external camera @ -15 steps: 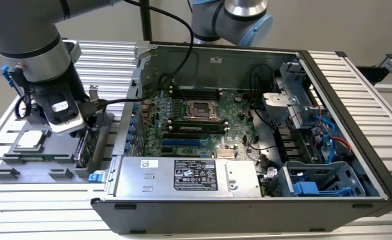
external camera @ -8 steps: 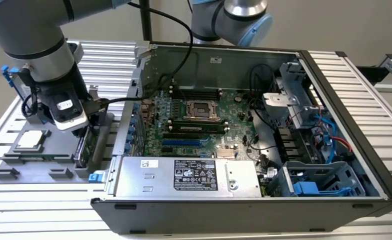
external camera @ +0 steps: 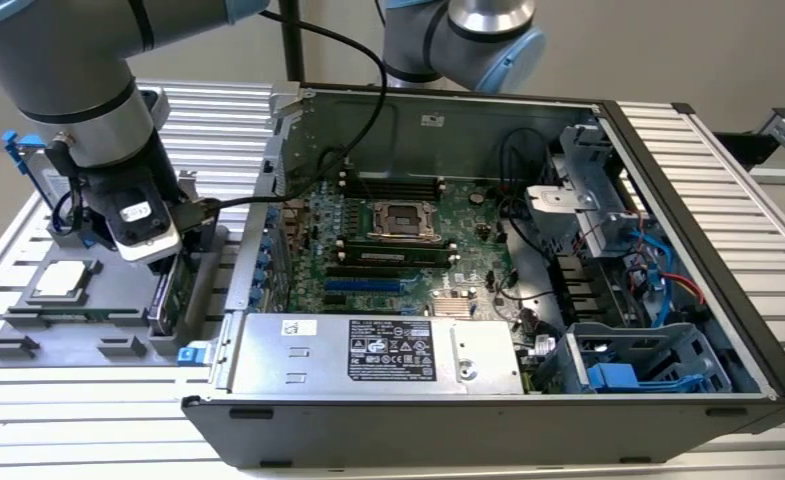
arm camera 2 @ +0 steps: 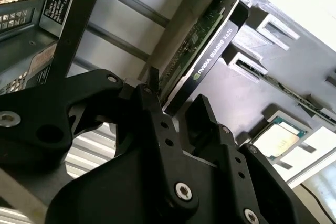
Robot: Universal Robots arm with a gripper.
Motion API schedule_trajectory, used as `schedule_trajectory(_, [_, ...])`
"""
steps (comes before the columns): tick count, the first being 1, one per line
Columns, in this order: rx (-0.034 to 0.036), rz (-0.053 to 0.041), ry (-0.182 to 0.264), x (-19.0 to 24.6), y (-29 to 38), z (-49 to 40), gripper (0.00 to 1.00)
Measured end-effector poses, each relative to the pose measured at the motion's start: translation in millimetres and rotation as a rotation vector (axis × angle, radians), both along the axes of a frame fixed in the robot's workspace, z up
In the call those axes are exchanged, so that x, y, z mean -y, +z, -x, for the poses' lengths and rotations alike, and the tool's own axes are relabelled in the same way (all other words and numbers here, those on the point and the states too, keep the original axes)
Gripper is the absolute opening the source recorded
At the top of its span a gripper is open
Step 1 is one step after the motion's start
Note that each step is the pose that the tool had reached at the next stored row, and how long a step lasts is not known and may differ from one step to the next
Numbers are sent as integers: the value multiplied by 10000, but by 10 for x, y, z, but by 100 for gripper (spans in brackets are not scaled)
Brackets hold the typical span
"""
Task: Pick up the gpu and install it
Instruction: 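Pick up the gpu and move the gpu toward the slot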
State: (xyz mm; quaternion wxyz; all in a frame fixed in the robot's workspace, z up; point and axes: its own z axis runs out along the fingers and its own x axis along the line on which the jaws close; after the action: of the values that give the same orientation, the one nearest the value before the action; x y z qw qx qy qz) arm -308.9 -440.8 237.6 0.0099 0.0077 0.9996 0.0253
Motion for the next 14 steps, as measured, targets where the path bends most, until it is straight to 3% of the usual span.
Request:
schedule_trajectory(6, [1, -1, -1, 0, -1, 1, 100])
schedule_trajectory(7, [0, -1, -1, 0, -1, 1, 0])
schedule_trajectory(14, [1, -2, -1, 0, -1, 1, 0])
